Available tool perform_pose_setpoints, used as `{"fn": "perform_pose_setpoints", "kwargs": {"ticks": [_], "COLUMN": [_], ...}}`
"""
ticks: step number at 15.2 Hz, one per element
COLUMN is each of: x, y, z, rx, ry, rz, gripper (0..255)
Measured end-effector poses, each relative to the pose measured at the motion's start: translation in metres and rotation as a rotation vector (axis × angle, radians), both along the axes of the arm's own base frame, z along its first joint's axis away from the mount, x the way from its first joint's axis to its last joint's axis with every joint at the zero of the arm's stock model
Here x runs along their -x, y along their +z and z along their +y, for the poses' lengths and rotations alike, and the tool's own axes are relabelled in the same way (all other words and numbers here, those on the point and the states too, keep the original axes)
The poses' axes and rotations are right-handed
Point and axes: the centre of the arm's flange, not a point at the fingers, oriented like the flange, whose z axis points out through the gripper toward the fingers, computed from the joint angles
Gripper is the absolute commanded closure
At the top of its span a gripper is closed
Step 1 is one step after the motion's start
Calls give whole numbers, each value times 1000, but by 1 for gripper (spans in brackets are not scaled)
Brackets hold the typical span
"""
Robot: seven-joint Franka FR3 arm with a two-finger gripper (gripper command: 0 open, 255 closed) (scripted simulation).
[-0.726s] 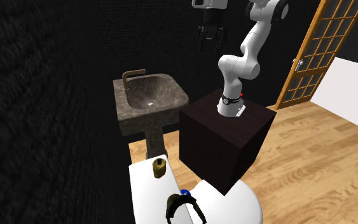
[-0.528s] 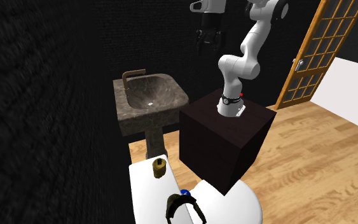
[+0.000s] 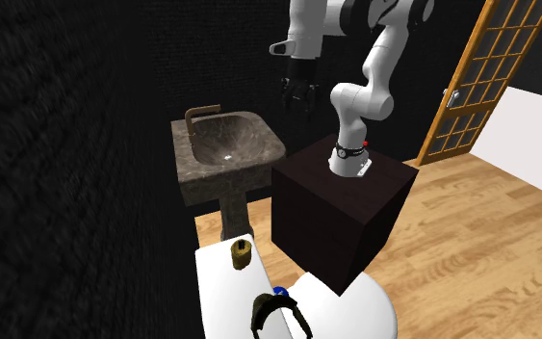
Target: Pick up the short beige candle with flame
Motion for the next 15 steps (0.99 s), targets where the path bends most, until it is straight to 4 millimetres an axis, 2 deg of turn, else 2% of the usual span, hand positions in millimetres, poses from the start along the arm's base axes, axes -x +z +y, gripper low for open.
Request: {"fn": "perform_pose_setpoints", "kwargs": {"ticks": [4, 10, 15], "x": [-29, -72, -108], "y": [-49, -118, -169], "z": [-5, -1, -6], "rx": [9, 21, 32], "ry": [5, 12, 18], "rz": [11, 27, 38], "gripper": [0, 0, 0]}}
